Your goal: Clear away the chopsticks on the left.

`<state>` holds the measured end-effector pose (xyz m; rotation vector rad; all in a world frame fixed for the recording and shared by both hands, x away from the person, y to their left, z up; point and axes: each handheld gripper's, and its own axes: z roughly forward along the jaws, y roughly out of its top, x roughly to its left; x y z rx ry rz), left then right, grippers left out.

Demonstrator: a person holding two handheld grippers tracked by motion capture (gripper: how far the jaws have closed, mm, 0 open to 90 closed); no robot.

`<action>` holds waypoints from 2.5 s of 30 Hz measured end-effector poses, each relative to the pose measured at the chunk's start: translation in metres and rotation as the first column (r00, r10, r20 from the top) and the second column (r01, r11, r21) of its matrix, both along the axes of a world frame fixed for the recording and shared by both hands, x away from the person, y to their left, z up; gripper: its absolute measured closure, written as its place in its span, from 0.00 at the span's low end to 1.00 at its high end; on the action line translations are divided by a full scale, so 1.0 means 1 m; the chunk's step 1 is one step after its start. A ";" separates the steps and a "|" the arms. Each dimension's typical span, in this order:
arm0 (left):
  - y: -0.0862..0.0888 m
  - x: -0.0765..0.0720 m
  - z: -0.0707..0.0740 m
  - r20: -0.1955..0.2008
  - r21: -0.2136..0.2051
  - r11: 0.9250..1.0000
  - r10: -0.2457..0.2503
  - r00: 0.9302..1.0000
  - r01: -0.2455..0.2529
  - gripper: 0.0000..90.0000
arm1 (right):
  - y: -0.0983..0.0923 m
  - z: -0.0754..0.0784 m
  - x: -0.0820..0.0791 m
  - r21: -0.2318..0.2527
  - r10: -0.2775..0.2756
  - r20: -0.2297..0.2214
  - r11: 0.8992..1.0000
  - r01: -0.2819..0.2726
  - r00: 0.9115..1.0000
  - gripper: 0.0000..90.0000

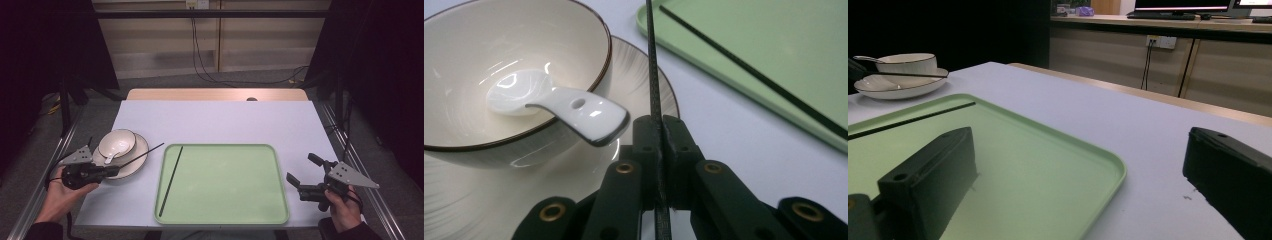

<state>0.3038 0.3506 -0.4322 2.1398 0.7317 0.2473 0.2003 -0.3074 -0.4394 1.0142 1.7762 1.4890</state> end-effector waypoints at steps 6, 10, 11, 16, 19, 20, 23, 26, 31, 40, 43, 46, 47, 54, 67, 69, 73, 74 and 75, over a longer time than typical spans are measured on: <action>-0.007 -0.013 0.006 -0.023 -0.036 0.999 0.026 0.999 -0.027 0.95 | 0.000 0.000 0.000 0.001 0.001 0.000 1.000 -0.001 1.000 0.00; -0.014 -0.022 0.010 -0.010 -0.056 0.998 0.036 0.999 -0.037 0.95 | 0.000 0.000 0.000 -0.001 0.004 0.000 1.000 -0.004 1.000 0.00; -0.017 -0.024 0.011 -0.012 -0.059 0.997 0.048 0.999 -0.049 0.95 | 0.000 0.000 0.000 -0.001 0.005 0.000 1.000 -0.005 1.000 0.00; -0.031 -0.035 0.016 0.025 -0.091 0.994 0.057 0.998 -0.054 0.95 | 0.000 0.000 0.000 0.002 0.003 -0.004 1.000 -0.003 1.000 0.00; -0.039 -0.039 0.020 0.045 -0.109 0.991 0.087 0.995 -0.081 0.95 | 0.000 0.000 0.000 0.000 0.006 -0.001 1.000 -0.006 1.000 0.00; -0.041 -0.041 0.021 0.044 -0.117 0.989 0.093 0.995 -0.087 0.95 | 0.000 0.000 0.000 0.001 0.005 -0.001 1.000 -0.005 1.000 0.00; -0.047 -0.043 0.022 0.032 -0.139 0.985 0.108 0.994 -0.103 0.95 | 0.000 0.000 0.000 0.003 0.006 -0.003 1.000 -0.006 1.000 0.00; -0.052 -0.046 0.021 0.017 -0.141 0.984 0.112 0.994 -0.109 0.95 | 0.000 0.000 -0.001 0.005 0.005 -0.005 1.000 -0.005 1.000 0.00; -0.061 -0.054 0.019 -0.002 -0.150 0.978 0.145 0.989 -0.143 0.95 | 0.000 0.000 0.000 0.002 0.002 0.000 1.000 -0.002 1.000 0.00; -0.097 -0.071 0.026 -0.052 -0.144 0.965 0.214 0.975 -0.219 0.95 | 0.000 0.000 0.000 0.003 0.006 -0.005 1.000 -0.006 1.000 0.00; -0.107 -0.071 0.024 -0.069 -0.141 0.959 0.239 0.969 -0.247 0.95 | 0.000 0.000 0.000 0.003 0.005 0.000 1.000 -0.005 1.000 0.00; -0.114 -0.068 0.018 -0.093 -0.144 0.953 0.255 0.963 -0.266 0.95 | 0.000 0.000 0.000 0.004 0.001 -0.005 1.000 -0.001 1.000 0.00; -0.116 -0.067 0.017 -0.100 -0.144 0.951 0.260 0.960 -0.273 0.95 | 0.000 0.000 0.000 0.005 0.003 -0.004 1.000 -0.003 1.000 0.00; -0.131 -0.063 0.009 -0.137 -0.115 0.936 0.318 0.938 -0.334 0.95 | 0.000 0.000 0.000 0.004 0.002 -0.003 1.000 -0.002 1.000 0.00; -0.169 -0.055 0.001 -0.159 -0.041 0.883 0.456 0.875 -0.468 0.95 | 0.000 0.000 0.000 0.005 0.000 -0.008 1.000 0.000 1.000 0.00; -0.173 -0.057 0.000 -0.165 -0.036 0.885 0.452 0.876 -0.464 0.95 | 0.000 0.000 0.000 0.004 0.002 -0.002 1.000 -0.002 1.000 0.00; -0.181 -0.061 -0.007 -0.157 -0.016 0.888 0.452 0.878 -0.460 0.95 | 0.000 0.000 0.000 0.003 0.002 -0.001 1.000 -0.002 1.000 0.00; -0.184 -0.061 -0.009 -0.151 0.001 0.887 0.456 0.877 -0.461 0.95 | 0.000 0.000 0.000 0.002 0.003 -0.001 1.000 -0.003 1.000 0.00; -0.186 -0.060 -0.013 -0.158 0.005 0.886 0.459 0.874 -0.464 0.95 | 0.000 0.000 0.000 0.001 0.005 -0.001 1.000 -0.005 1.000 0.00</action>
